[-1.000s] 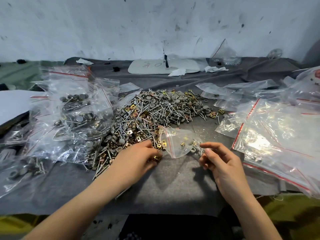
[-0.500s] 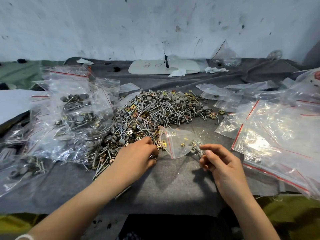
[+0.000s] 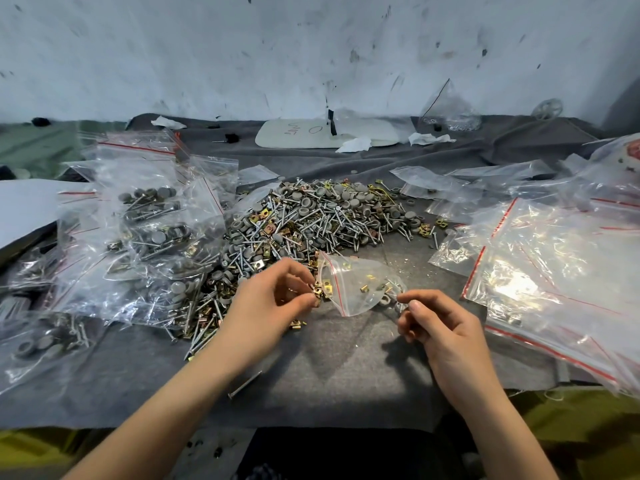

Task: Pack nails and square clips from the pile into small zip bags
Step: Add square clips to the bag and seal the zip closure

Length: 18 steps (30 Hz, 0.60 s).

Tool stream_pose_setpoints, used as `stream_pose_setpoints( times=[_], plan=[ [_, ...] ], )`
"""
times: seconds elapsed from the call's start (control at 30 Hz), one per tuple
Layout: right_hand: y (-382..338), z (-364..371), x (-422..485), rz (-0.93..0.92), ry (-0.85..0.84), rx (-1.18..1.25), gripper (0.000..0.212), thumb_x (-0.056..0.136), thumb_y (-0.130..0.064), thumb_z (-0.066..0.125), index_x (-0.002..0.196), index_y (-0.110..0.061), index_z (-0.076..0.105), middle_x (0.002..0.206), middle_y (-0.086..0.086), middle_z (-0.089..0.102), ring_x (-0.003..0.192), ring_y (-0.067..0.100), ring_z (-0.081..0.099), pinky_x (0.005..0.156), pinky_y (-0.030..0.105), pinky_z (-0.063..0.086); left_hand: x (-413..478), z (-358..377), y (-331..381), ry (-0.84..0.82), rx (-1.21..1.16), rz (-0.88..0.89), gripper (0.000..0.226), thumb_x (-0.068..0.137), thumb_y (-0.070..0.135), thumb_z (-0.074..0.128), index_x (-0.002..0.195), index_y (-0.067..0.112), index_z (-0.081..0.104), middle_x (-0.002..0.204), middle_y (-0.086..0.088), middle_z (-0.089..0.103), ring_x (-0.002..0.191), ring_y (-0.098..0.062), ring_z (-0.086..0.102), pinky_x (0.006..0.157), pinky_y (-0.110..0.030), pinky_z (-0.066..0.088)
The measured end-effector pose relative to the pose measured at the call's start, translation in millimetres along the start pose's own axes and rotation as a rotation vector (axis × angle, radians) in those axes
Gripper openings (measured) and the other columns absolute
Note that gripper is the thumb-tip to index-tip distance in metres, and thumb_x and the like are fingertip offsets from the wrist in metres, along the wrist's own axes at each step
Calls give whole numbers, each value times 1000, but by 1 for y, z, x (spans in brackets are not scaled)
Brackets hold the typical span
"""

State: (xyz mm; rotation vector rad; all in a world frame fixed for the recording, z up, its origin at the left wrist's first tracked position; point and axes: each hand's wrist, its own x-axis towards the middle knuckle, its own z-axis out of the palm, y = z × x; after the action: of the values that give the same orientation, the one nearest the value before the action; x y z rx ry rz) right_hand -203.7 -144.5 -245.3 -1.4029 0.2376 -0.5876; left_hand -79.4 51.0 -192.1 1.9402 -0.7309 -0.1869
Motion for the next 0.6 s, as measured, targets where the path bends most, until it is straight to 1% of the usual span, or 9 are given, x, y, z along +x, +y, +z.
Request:
stream_pose_setpoints(
  times=[0.03,0.1,0.2,0.27,0.37,0.43,0.5,0.53,0.6],
  plan=[
    [-1,0,0,-2,-1,-7,19,80,-29,60,89,-18,72,68,4,64,67,11,59,60,17,47,-1,0,3,1,-165,-32,21,83,-4,67,90,16,62,76,-2,70,69,-11,68,66,-20,54],
    [-2,1,-1,-3,-1,-15,16,83,-24,59,88,-18,73,68,3,64,67,11,59,59,17,47,-3,-1,9,3,-377,-61,22,85,-12,60,93,9,60,74,-4,71,69,-16,70,65,-20,55],
    [-4,1,-2,-6,5,-22,17,89,-12,56,87,-17,73,68,4,64,67,11,59,59,17,47,-4,0,15,0,-515,-75,21,86,-14,55,94,5,59,73,-6,71,68,-16,70,64,-21,56],
    [-5,1,-3,-8,10,-26,17,90,-11,56,87,-15,72,67,5,64,66,12,58,59,17,47,-4,0,18,-14,-545,-74,21,86,-15,54,93,5,59,72,-6,71,67,-15,69,64,-21,56],
    [-6,2,-4,-5,18,-37,17,90,-10,55,88,-13,72,66,5,64,65,11,58,59,17,47,-1,1,20,-16,-490,-65,20,86,-13,56,92,5,60,73,-4,71,65,-14,68,62,-22,57],
    [-6,3,-4,-3,24,-36,18,90,-10,55,87,-13,72,66,5,64,65,11,58,59,17,47,2,3,19,29,-338,-38,19,85,-8,62,92,10,62,76,-2,71,65,-11,65,61,-23,56],
    [-7,3,-4,-3,21,-34,17,90,-11,56,88,-14,72,67,5,64,66,11,58,59,17,47,7,5,18,88,-144,8,19,84,0,68,90,17,63,79,2,70,66,-7,60,64,-26,54],
    [-7,3,-4,-3,18,-36,17,89,-12,56,88,-14,72,67,5,64,66,12,58,59,17,47,10,6,18,100,-103,21,19,83,2,70,89,19,63,79,3,70,64,-5,58,65,-26,53],
    [-7,3,-4,0,20,-44,17,90,-12,56,88,-15,72,67,5,64,66,12,58,59,18,47,14,10,20,96,-124,31,20,81,3,72,89,18,63,76,5,68,62,-4,55,61,-21,50]
  ],
)
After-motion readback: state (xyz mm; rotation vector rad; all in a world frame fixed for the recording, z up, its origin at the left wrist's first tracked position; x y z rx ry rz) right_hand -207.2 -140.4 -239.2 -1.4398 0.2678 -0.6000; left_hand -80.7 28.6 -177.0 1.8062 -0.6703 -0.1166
